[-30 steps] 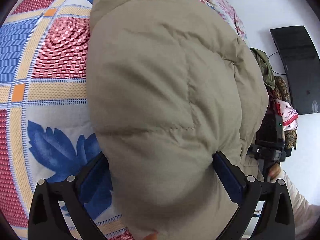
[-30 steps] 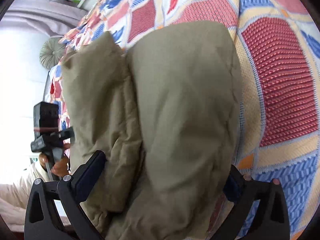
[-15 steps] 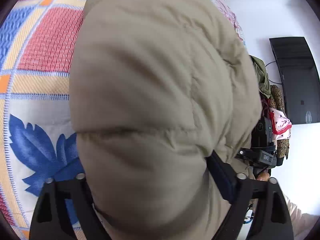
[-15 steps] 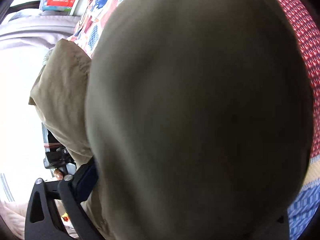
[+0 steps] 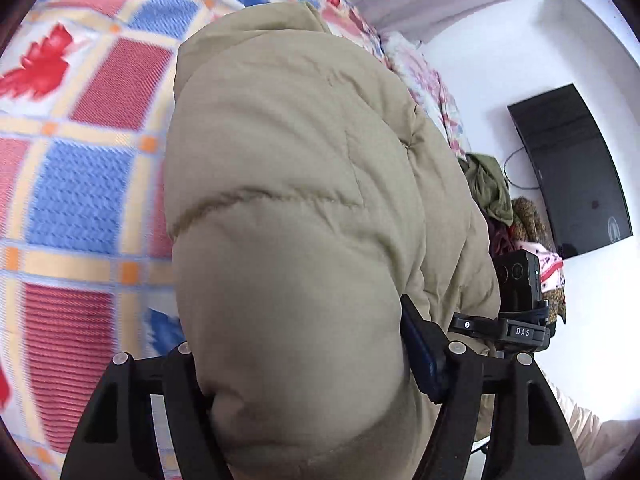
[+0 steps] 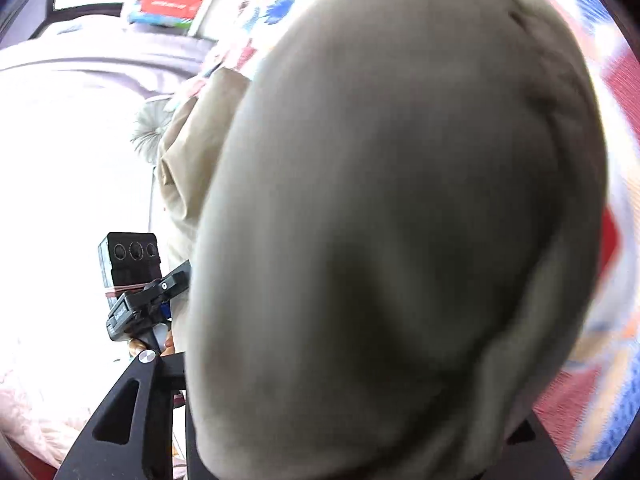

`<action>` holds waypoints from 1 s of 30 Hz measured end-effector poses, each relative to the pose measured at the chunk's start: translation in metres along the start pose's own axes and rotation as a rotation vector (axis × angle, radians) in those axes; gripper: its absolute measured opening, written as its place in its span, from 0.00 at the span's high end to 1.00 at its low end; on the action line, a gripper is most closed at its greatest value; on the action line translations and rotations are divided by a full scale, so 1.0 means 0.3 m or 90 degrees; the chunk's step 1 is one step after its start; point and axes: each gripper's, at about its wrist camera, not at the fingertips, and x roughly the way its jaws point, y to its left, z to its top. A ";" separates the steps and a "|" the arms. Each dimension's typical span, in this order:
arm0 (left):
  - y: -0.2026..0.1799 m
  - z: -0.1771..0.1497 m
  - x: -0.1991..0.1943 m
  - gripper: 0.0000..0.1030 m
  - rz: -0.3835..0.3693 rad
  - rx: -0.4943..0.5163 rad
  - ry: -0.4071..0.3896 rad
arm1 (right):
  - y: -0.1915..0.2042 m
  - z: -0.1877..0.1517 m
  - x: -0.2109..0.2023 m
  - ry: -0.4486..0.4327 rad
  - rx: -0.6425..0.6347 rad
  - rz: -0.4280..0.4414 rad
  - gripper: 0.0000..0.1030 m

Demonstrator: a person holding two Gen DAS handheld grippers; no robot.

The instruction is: Fold large clothes

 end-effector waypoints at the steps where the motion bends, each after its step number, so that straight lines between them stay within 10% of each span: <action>1: 0.023 0.017 -0.037 0.29 0.007 0.000 -0.012 | 0.034 0.013 0.032 0.000 -0.009 0.005 0.54; 17: 0.579 0.084 -0.242 0.25 0.100 -0.086 -0.061 | 0.212 0.033 0.636 0.048 -0.010 0.006 0.50; 30: 0.465 0.148 -0.489 0.25 0.245 0.035 -0.162 | 0.335 -0.140 0.304 -0.023 -0.098 -0.215 0.44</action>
